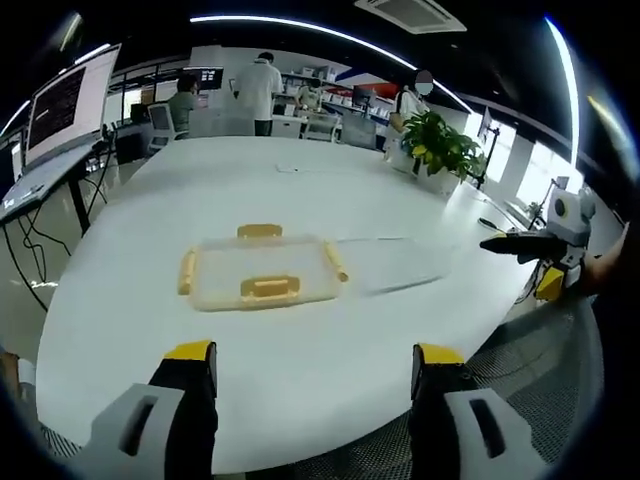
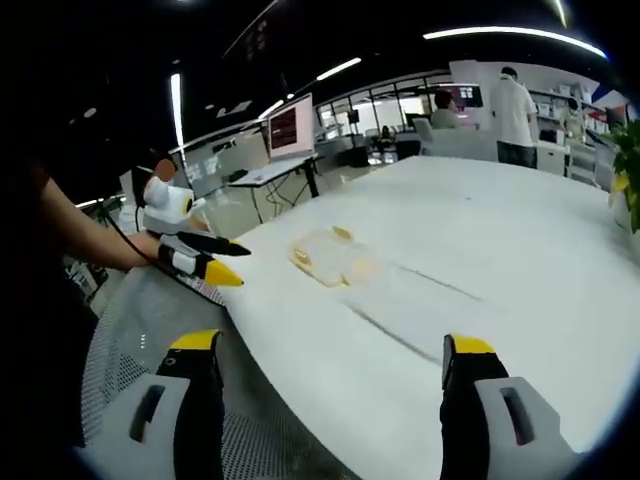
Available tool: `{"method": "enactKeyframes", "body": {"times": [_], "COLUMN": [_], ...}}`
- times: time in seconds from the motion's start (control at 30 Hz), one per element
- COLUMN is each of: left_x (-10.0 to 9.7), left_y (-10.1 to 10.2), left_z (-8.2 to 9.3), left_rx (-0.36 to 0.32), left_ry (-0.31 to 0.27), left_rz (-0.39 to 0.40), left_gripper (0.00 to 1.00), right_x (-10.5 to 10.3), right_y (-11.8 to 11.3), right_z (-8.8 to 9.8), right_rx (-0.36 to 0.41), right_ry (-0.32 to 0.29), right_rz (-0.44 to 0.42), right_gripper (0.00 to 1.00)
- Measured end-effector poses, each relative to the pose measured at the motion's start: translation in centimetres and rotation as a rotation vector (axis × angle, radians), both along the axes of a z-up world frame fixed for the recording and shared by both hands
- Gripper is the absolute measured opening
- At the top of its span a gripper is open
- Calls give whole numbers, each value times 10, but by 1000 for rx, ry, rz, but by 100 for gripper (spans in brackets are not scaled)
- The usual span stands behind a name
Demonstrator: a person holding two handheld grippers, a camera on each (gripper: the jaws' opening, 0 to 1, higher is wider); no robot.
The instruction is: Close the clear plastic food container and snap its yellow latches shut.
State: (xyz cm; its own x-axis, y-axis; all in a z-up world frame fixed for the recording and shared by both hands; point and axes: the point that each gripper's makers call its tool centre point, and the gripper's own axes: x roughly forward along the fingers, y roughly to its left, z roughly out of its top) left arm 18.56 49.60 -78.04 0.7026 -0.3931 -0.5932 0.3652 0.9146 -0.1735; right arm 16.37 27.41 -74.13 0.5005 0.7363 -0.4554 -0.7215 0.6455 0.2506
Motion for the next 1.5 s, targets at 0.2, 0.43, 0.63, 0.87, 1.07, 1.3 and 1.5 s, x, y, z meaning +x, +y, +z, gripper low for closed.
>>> {"method": "enactKeyframes", "body": {"times": [0.2,0.43,0.63,0.87,1.07,1.3,1.5], "left_x": [1,3,-5,10,15,13,17], "left_y": [1,-1,-10,-9,-4,7,18], "left_z": [2,16,21,32,32,26,25], "left_rx": [-29,-81,-93,-105,-116,-98,-105], "left_ry": [0,-29,-16,-35,-16,2,17], "left_rz": [3,-2,-78,-144,-213,-302,-381], "left_gripper": [78,81,80,84,81,81,81], "right_x": [-6,0,3,-1,0,8,15], "right_y": [9,10,24,50,69,87,102], "right_z": [7,18,23,20,22,20,20], "right_rx": [15,23,-6,-27,-50,-79,-101], "right_ry": [12,31,11,18,4,-7,-15], "right_rz": [51,38,50,63,68,51,46], "right_gripper": [88,87,89,89,87,87,86]}}
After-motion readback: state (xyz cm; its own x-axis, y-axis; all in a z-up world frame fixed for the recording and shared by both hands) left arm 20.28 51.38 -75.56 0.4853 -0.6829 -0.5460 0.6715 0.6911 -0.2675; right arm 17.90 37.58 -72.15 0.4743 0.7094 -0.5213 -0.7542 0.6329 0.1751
